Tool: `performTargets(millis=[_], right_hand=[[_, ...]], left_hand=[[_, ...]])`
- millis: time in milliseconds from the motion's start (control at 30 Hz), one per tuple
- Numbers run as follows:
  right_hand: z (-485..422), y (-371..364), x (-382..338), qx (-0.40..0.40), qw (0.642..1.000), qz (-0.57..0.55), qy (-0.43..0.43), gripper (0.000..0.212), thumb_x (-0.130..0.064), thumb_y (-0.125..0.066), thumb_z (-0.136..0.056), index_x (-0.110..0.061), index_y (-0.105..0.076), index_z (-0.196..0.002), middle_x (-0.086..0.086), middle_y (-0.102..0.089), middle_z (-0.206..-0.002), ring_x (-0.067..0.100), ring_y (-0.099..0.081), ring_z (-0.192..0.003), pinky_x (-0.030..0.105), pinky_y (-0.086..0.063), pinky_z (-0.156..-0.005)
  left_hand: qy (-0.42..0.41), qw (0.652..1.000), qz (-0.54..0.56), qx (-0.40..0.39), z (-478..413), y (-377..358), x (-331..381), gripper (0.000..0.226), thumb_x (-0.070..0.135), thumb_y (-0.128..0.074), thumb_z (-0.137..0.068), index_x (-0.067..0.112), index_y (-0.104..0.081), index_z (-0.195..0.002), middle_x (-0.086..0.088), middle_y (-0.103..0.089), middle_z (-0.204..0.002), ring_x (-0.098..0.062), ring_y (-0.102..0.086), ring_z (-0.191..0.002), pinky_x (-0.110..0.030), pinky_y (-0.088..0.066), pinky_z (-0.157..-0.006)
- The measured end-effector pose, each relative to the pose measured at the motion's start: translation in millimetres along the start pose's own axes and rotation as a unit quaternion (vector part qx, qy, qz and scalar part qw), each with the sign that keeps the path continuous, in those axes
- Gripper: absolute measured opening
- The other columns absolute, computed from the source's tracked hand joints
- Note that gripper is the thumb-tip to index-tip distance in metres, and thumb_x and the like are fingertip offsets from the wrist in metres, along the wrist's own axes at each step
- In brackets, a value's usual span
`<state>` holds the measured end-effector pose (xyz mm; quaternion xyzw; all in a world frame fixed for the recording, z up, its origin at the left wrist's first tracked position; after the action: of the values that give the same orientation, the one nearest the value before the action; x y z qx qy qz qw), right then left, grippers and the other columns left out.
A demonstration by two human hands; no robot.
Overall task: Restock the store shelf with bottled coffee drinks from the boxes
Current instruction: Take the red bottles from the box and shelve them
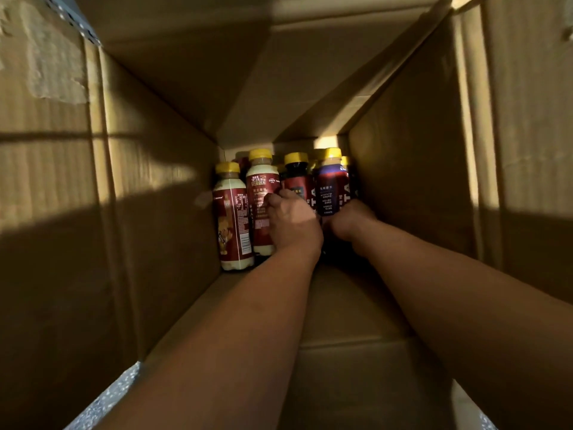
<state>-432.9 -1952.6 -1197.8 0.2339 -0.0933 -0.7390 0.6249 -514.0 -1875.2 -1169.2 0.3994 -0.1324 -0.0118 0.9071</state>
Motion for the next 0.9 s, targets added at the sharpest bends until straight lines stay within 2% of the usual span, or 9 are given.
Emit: performTargets(millis=[267, 333, 433, 500, 600, 733, 800, 833, 900], right_hand=[[1, 1, 3, 0.015, 1.0, -0.021, -0.012, 0.054, -0.018, -0.073, -0.082, -0.006, -0.052, -0.131, 0.014, -0.057, -0.129, 0.03, -0.057, -0.115, 0.039, -0.049, -0.097], [1, 2, 4, 0.017, 0.999, -0.041, -0.016, 0.048, -0.013, -0.071, -0.082, -0.005, -0.055, -0.127, 0.015, -0.059, -0.125, 0.03, -0.059, -0.111, 0.04, -0.051, -0.094], [1, 3, 6, 0.017, 0.995, -0.098, -0.032, 0.041, -0.006, -0.067, -0.083, -0.005, -0.058, -0.123, 0.015, -0.062, -0.117, 0.031, -0.062, -0.102, 0.037, -0.054, -0.085], [4, 6, 8, 0.017, 0.991, -0.126, -0.038, 0.038, -0.004, -0.065, -0.083, -0.004, -0.058, -0.121, 0.015, -0.063, -0.115, 0.03, -0.063, -0.099, 0.033, -0.052, -0.077], [13, 10, 6, 0.005, 0.986, -0.167, -0.026, 0.037, 0.003, -0.066, -0.079, -0.003, -0.06, -0.115, 0.017, -0.065, -0.109, 0.029, -0.063, -0.093, 0.035, -0.051, -0.075], [32, 16, -3, -0.008, 0.978, -0.206, 0.008, 0.047, 0.005, -0.069, -0.076, -0.009, -0.056, -0.119, 0.015, -0.065, -0.109, 0.028, -0.063, -0.095, 0.037, -0.054, -0.076], [46, 20, -13, -0.015, 0.978, -0.204, 0.033, 0.049, 0.003, -0.073, -0.074, -0.011, -0.057, -0.118, 0.012, -0.066, -0.106, 0.025, -0.064, -0.092, 0.032, -0.055, -0.072], [54, 22, -18, -0.022, 0.978, -0.204, 0.047, 0.049, 0.003, -0.074, -0.073, -0.01, -0.058, -0.118, 0.011, -0.066, -0.106, 0.025, -0.064, -0.092, 0.031, -0.055, -0.072], [74, 25, -27, -0.039, 0.972, -0.224, 0.065, 0.05, 0.006, -0.072, -0.072, -0.007, -0.058, -0.118, 0.015, -0.066, -0.109, 0.03, -0.064, -0.098, 0.039, -0.055, -0.082]], left_hand=[[-0.012, 0.999, -0.026, -0.015, -6, 2, 0, 0.061, 0.021, -0.06, -0.092, 0.004, -0.029, -0.141, -0.018, -0.045, -0.135, -0.03, -0.045, -0.123, -0.037, -0.041, -0.096], [-0.012, 0.998, -0.051, -0.023, -6, 1, 2, 0.073, 0.028, -0.066, -0.087, 0.002, -0.026, -0.141, -0.018, -0.043, -0.135, -0.031, -0.045, -0.123, -0.036, -0.041, -0.096], [-0.009, 0.998, -0.055, -0.043, -5, -1, 3, 0.086, 0.037, -0.078, -0.074, 0.0, -0.033, -0.137, -0.019, -0.043, -0.133, -0.031, -0.046, -0.121, -0.037, -0.042, -0.095], [-0.015, 0.998, -0.02, -0.054, -4, -2, 2, 0.085, 0.036, -0.08, -0.071, 0.001, -0.037, -0.135, -0.017, -0.045, -0.132, -0.03, -0.046, -0.121, -0.037, -0.042, -0.097], [-0.022, 0.997, 0.033, -0.064, -3, 6, -3, 0.084, 0.033, -0.081, -0.07, 0.005, -0.035, -0.135, -0.015, -0.047, -0.131, -0.029, -0.046, -0.122, -0.036, -0.041, -0.096], [-0.032, 0.989, 0.119, -0.077, 4, 26, -20, 0.071, 0.029, -0.081, -0.069, 0.015, -0.043, -0.127, -0.009, -0.053, -0.126, -0.028, -0.05, -0.118, -0.038, -0.043, -0.094], [-0.033, 0.982, 0.171, -0.067, 9, 42, -28, 0.067, 0.026, -0.082, -0.066, 0.017, -0.047, -0.123, -0.007, -0.058, -0.121, -0.026, -0.055, -0.113, -0.04, -0.046, -0.095], [-0.035, 0.979, 0.189, -0.061, 12, 50, -32, 0.068, 0.025, -0.083, -0.064, 0.018, -0.049, -0.122, -0.006, -0.06, -0.119, -0.024, -0.056, -0.111, -0.04, -0.047, -0.095], [-0.038, 0.973, 0.221, -0.046, 18, 69, -34, 0.069, 0.026, -0.083, -0.06, 0.022, -0.051, -0.121, -0.004, -0.063, -0.116, -0.022, -0.058, -0.109, -0.041, -0.049, -0.094]])
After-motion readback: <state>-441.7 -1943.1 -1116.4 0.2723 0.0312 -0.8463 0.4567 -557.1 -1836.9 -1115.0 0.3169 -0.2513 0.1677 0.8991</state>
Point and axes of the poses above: each hand's wrist, its own z-axis away from the middle knuckle, its own y-axis out of the back of the hand, x = y × z, the point moved 5 cm from there along -z, towards the middle knuckle
